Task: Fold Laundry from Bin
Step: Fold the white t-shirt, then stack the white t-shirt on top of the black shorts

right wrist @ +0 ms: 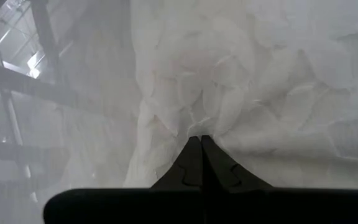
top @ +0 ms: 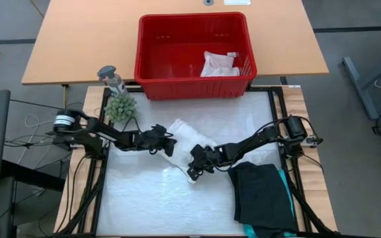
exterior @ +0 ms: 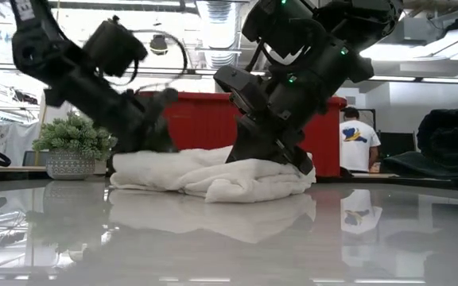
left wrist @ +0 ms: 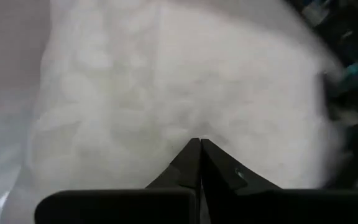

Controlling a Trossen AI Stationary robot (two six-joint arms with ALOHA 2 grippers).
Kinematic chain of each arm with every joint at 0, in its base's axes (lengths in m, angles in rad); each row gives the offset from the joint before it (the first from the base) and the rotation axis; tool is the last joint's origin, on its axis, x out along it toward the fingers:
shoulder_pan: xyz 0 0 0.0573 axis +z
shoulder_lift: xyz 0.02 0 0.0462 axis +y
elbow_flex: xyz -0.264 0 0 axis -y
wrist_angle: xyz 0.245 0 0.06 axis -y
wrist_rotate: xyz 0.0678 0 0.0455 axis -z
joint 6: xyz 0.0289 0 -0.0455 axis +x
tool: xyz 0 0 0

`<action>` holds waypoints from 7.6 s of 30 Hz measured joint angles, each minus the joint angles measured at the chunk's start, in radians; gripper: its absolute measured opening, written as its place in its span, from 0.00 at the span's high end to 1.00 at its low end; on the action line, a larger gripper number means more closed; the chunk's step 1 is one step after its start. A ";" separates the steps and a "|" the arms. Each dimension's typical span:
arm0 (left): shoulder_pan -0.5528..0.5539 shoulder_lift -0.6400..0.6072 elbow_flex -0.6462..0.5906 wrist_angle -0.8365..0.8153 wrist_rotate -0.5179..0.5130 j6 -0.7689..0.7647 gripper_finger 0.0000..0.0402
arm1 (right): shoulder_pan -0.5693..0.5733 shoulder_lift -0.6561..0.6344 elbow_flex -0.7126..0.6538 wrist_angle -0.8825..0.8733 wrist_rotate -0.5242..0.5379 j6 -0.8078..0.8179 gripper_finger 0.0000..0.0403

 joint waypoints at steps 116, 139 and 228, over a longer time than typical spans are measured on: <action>0.006 0.130 0.058 0.030 0.104 0.148 1.00 | -0.635 -0.066 0.641 -1.039 -0.552 -0.772 0.02; 0.007 0.129 0.058 0.028 0.106 0.143 1.00 | -0.510 0.041 0.372 -0.602 -0.436 -0.526 0.01; 0.342 0.071 0.076 -0.194 0.843 0.313 0.97 | -0.421 0.152 0.523 -0.653 -0.337 -0.434 0.31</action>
